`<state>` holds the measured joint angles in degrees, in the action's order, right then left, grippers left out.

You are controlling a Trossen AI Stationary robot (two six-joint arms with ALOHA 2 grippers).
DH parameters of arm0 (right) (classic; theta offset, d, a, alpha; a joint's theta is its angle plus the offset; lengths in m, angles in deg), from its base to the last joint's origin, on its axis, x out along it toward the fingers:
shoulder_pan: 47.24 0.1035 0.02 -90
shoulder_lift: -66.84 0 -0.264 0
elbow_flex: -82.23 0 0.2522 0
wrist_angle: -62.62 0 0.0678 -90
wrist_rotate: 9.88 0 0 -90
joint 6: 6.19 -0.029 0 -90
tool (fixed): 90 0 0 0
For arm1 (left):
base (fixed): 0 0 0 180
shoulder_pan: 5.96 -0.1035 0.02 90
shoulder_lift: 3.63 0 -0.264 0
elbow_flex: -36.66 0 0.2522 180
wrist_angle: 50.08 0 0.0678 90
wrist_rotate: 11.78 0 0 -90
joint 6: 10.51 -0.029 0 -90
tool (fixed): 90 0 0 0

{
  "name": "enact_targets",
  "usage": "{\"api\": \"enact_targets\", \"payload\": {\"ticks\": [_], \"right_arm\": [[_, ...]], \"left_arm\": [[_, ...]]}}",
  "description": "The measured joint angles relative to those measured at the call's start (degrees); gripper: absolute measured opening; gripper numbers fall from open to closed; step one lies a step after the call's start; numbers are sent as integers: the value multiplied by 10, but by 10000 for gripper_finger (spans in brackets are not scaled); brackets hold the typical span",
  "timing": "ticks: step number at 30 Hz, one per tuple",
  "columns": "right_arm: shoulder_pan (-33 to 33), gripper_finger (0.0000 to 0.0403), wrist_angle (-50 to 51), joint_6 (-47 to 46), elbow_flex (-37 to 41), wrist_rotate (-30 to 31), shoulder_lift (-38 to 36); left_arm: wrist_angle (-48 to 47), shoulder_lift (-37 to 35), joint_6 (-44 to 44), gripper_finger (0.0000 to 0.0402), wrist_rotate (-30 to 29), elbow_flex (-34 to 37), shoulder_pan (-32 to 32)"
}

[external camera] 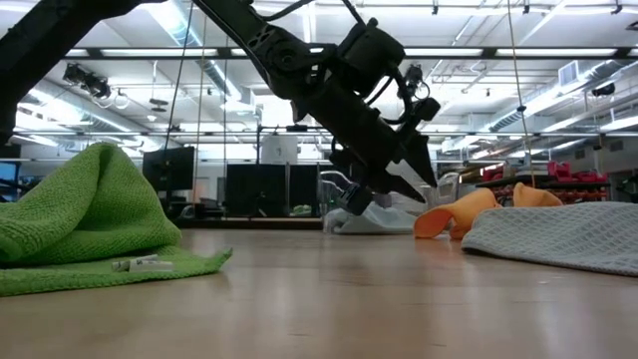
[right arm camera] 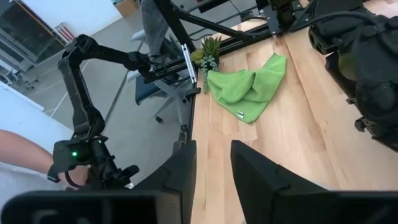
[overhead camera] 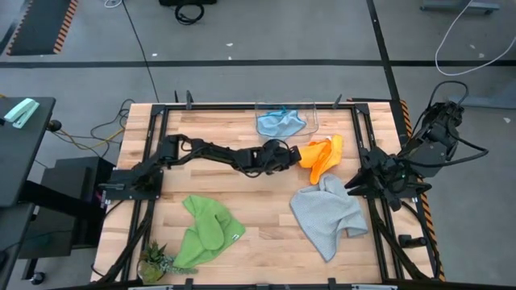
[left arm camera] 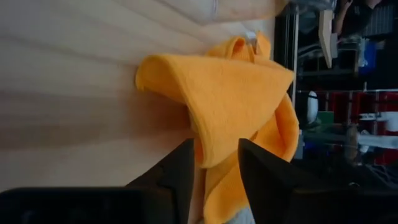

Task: Fold microfiber towels
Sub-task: Fold the orange microfiber cloth

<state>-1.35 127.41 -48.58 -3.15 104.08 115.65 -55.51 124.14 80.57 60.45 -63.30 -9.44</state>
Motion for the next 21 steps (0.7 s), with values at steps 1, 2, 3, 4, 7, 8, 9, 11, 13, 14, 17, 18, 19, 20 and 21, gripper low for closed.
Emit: {"api": "enact_targets", "payload": {"ticks": [1,2,3,4,7,8,9,11,13,14,17,18,19,20,21], "right_arm": [[0,112,-1,0,0,0,0],[0,115,-1,1,0,0,0],[0,116,-1,1,0,0,0],[0,118,-2,1,0,0,0],[0,119,-5,1,0,0,1],[0,119,-5,1,0,0,1],[0,119,-5,-1,0,0,1],[0,119,-5,-12,0,0,1],[0,119,-5,-15,0,0,1],[0,119,-6,-15,0,0,1],[0,119,-7,-16,0,0,1],[0,119,-7,-16,0,0,1],[0,119,-7,-16,0,0,1],[0,119,-7,-16,0,0,2],[0,119,-7,-16,0,0,2]], "left_arm": [[11,7,5,140,1,-2,2],[14,12,16,144,6,-1,4],[26,22,26,148,8,-2,5],[50,37,34,152,13,-12,5],[60,70,56,161,38,-44,8],[60,78,57,163,43,-55,6],[62,81,51,165,44,-64,5],[57,81,24,167,44,-79,0],[57,80,10,166,34,-86,-8],[55,80,2,165,28,-87,-13],[49,81,-4,160,29,-91,-25],[51,81,-1,159,33,-91,-28],[52,81,-1,157,38,-91,-30],[45,81,-3,155,41,-91,-31],[34,81,-7,154,43,-90,-32]]}}
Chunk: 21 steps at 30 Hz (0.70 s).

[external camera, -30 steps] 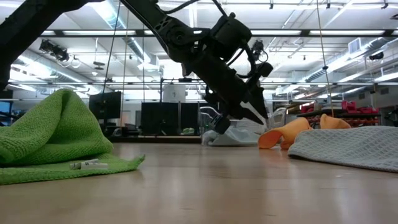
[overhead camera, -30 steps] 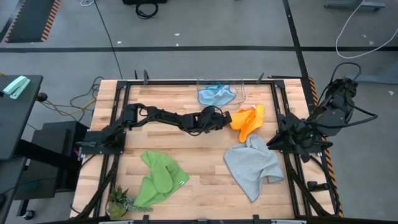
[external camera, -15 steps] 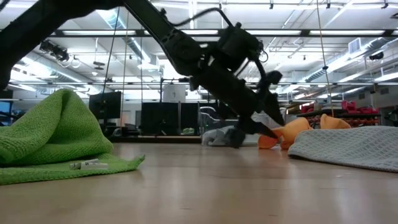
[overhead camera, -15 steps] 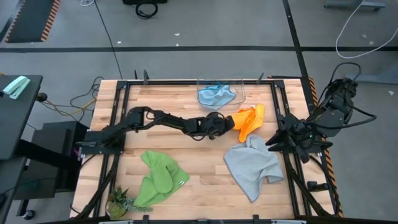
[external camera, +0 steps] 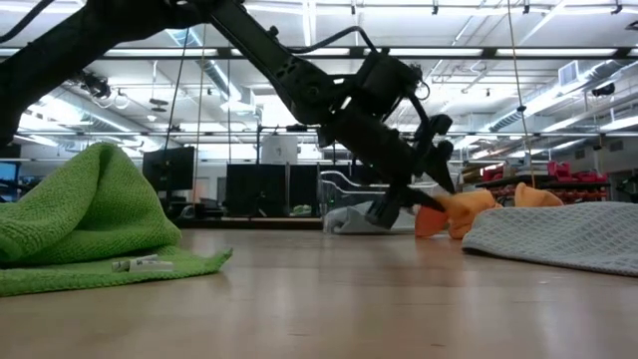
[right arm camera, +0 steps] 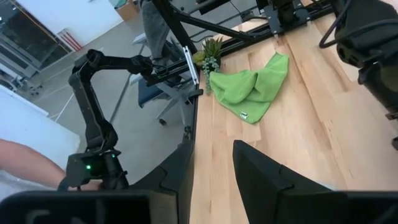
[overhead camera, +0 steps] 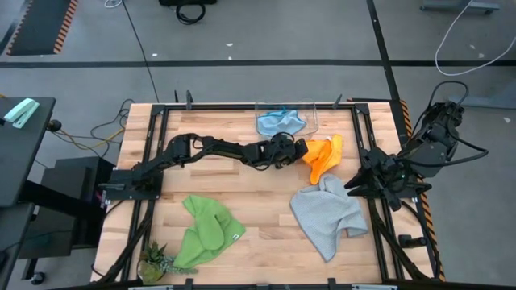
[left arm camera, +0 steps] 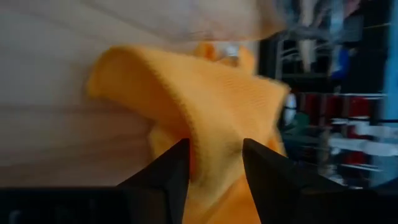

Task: Fold microfiber towels
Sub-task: Fold the orange microfiber cloth

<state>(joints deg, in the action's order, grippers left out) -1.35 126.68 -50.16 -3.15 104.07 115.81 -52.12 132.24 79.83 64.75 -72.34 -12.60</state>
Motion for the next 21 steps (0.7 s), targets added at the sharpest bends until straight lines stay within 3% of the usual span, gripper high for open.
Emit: {"api": "enact_targets", "payload": {"ticks": [21], "right_arm": [[0,119,7,6,0,0,0]], "left_arm": [[-47,0,-26,151,-19,1,-12]]}}
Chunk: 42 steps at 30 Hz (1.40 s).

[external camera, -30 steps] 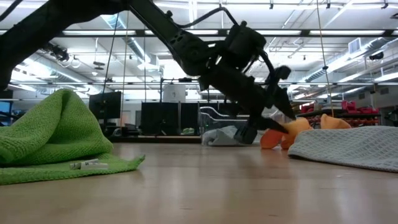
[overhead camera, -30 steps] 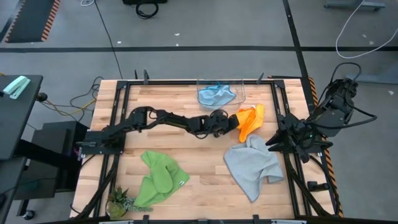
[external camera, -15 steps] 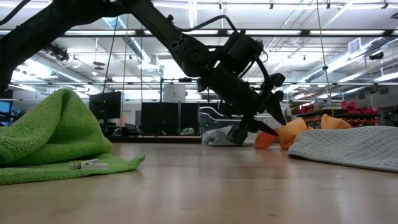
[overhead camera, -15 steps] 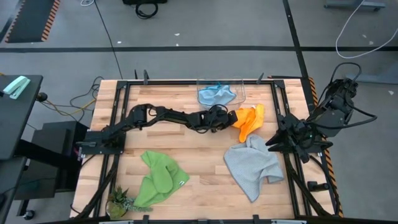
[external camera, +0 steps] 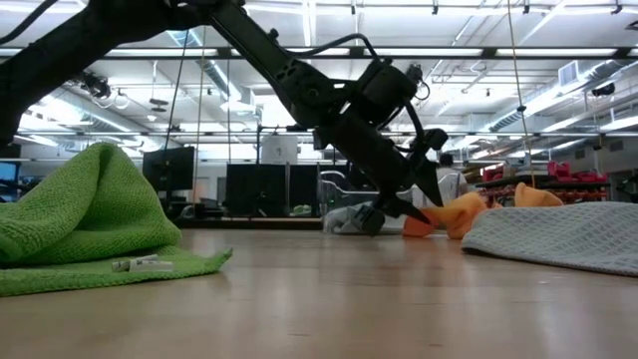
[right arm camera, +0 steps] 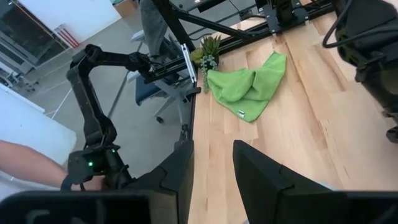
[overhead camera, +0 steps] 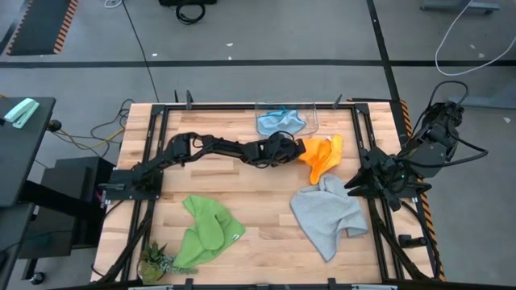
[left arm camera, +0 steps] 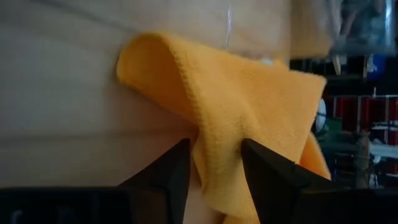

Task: Fold microfiber towels
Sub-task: Fold the orange microfiber cloth

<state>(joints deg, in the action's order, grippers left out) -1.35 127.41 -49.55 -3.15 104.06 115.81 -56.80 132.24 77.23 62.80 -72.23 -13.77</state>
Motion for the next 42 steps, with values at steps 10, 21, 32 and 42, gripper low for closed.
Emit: {"api": "enact_targets", "payload": {"ticks": [10,21,32,42], "right_arm": [[0,119,0,0,0,0,0],[0,119,1,0,0,0,0],[0,119,49,-37,0,0,0],[0,119,93,-75,0,6,0]], "left_arm": [[1,0,-1,156,0,0,-11],[27,-4,-22,119,-9,0,-20],[25,-30,-119,11,-20,0,-4],[18,-92,-223,8,-55,0,47]]}}
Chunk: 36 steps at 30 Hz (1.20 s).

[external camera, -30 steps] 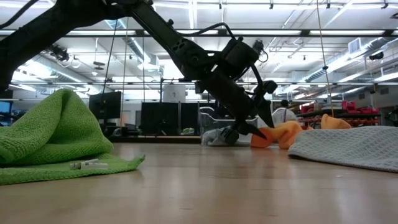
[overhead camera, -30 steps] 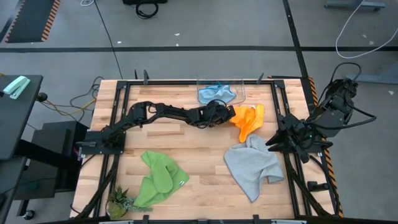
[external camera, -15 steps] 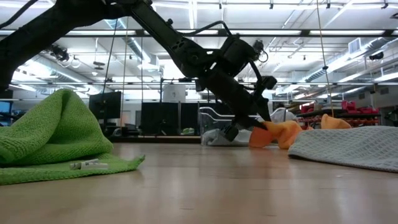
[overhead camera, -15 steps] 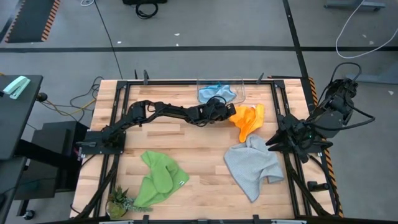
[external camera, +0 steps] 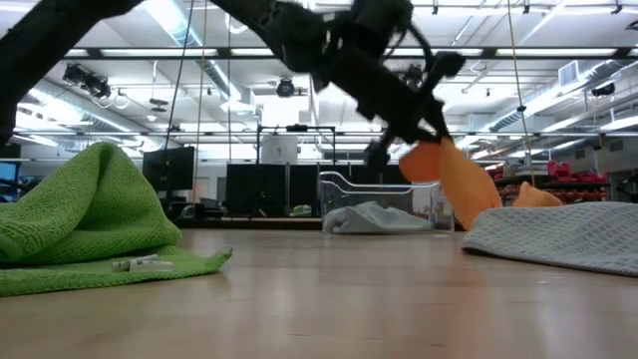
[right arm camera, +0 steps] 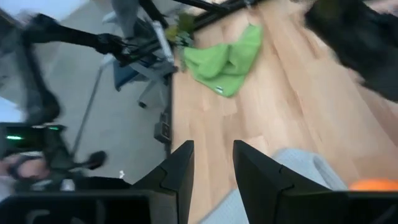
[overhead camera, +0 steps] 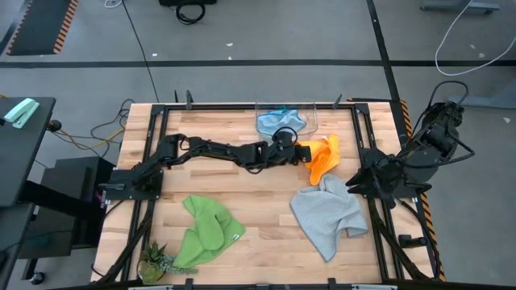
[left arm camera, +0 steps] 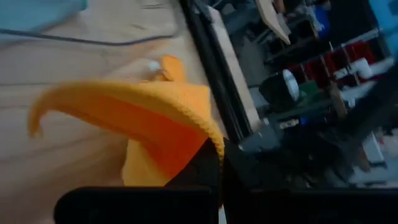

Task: Fold microfiber towels
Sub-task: Fold the orange microfiber cloth

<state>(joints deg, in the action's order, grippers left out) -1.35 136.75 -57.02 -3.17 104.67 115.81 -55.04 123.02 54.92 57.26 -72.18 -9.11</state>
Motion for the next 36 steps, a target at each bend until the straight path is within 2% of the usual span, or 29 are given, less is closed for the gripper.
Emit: {"api": "enact_targets", "payload": {"ticks": [8,15,25,31,36], "right_arm": [[0,119,147,-147,0,85,1],[-8,119,150,-129,0,138,16],[-120,119,149,-71,0,148,124],[-176,119,140,-109,0,161,173],[-215,119,71,-116,0,187,209]], "left_arm": [[-10,-95,-127,5,-19,-1,14],[-17,-154,-199,4,-18,-1,19],[-22,-161,-244,3,33,-19,21],[-24,-161,-303,3,93,-42,22],[-52,-162,-318,3,147,-48,14]]}}
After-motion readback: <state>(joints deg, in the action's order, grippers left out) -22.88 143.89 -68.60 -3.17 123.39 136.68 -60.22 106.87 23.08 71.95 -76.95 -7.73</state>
